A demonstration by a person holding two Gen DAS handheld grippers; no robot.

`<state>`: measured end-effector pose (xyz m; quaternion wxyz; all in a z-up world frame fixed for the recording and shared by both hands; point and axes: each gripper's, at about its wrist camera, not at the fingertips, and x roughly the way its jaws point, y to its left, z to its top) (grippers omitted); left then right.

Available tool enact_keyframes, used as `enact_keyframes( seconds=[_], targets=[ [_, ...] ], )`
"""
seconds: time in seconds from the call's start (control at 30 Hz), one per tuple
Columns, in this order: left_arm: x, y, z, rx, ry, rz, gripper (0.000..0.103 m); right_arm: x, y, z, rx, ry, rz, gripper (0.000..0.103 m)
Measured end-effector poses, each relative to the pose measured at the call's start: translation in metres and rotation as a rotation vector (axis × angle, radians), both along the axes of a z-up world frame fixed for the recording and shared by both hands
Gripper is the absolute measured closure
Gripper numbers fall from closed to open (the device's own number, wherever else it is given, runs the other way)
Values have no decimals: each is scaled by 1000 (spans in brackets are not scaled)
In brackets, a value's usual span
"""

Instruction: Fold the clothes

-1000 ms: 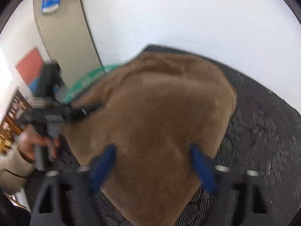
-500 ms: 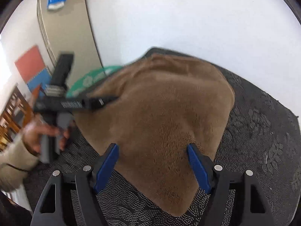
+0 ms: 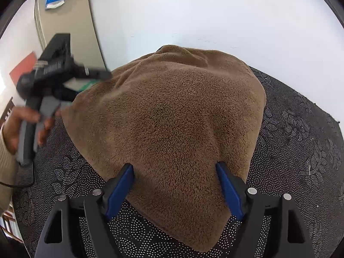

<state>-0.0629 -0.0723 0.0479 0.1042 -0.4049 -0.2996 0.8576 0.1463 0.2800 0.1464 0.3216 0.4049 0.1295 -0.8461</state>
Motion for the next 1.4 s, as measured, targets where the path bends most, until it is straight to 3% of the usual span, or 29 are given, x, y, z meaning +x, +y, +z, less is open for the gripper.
enact_keyframes(
  seconds=[0.13, 0.3, 0.43, 0.67, 0.77, 0.83, 0.9, 1.03, 1.27, 1.4],
  targets=[
    [-24, -17, 2, 1, -65, -17, 0, 1, 1, -2, -9, 7, -2, 23],
    [-50, -18, -15, 99, -123, -66, 0, 9, 0, -8, -6, 21, -10, 23],
    [-67, -9, -29, 135, -164, -103, 0, 12, -2, -10, 4, 23, -15, 22],
    [-88, -4, -34, 211, -175, -167, 0, 14, 1, -8, 3, 29, -17, 21],
    [-90, -1, -33, 199, -178, -206, 0, 16, 3, -8, -3, 33, -18, 21],
    [-94, 3, -32, 194, -189, -237, 0, 16, 3, -9, -8, 35, -19, 21],
    [-97, 13, -36, 261, -221, -304, 0, 14, 3, -11, -15, 37, -19, 20],
    [-99, 35, -36, 269, -220, -369, 0, 11, 2, -13, -27, 40, -18, 20],
    [-95, 12, -44, 511, -178, -356, 0, 15, 8, -13, -49, 44, -15, 20],
    [-91, 32, -40, 424, -187, -414, 1, 17, 10, -14, -57, 47, -18, 20]
  ],
)
